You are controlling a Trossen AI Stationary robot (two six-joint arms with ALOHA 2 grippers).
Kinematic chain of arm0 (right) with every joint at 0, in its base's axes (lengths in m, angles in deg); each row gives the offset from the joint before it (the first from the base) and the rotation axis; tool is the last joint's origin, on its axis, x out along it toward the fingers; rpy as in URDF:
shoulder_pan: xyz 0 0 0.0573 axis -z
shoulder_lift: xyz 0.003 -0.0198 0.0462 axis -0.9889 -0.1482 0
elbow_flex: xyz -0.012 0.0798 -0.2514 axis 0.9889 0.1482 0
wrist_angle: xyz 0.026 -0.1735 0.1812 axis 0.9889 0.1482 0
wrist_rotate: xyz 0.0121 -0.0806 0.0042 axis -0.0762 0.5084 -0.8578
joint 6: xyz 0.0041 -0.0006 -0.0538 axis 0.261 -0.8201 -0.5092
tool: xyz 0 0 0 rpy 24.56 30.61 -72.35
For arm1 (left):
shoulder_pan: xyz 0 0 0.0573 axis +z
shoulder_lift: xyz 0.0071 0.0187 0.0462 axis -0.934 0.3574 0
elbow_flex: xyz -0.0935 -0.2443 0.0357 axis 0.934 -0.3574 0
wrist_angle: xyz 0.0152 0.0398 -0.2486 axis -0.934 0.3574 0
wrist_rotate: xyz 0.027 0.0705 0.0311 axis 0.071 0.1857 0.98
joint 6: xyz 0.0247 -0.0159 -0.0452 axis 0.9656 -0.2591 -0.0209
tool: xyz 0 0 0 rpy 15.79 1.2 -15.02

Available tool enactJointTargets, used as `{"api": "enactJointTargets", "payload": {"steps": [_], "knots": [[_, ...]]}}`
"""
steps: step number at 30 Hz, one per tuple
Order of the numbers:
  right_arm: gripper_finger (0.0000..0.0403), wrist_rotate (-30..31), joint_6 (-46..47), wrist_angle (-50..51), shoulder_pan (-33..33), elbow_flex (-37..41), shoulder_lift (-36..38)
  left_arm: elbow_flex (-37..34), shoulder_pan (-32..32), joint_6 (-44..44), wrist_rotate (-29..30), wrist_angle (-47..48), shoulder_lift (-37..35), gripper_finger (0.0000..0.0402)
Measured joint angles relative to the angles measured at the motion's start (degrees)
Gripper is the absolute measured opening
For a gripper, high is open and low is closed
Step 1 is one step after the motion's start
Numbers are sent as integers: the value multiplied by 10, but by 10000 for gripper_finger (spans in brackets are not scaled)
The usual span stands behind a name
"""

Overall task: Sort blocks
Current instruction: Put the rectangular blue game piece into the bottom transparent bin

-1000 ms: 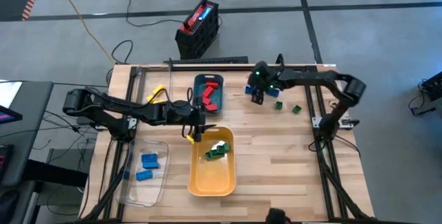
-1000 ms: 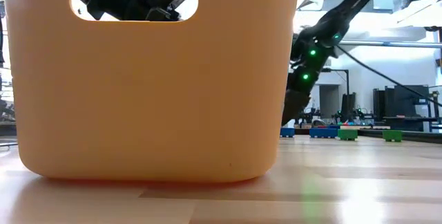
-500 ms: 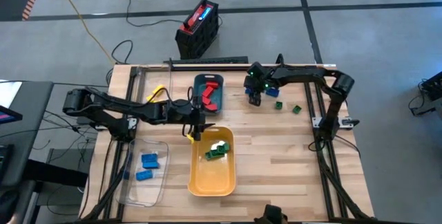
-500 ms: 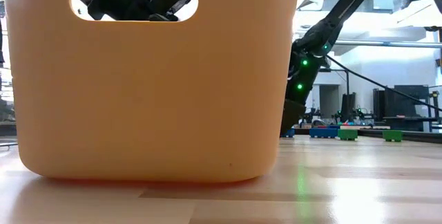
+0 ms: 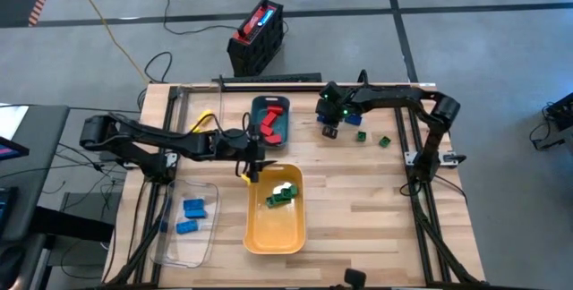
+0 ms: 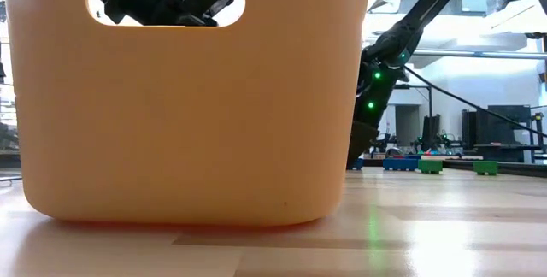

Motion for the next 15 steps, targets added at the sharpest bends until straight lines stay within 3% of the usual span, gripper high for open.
{"api": "enactJointTargets", "payload": {"steps": [5, 15], "knots": [[101, 2, 20, 37, -11, 3, 37, 0, 0, -18, 1, 29, -41, 217], [101, 47, 85, 68, -98, -15, 207, 0, 0, -37, 2, 60, -81, 217]]}}
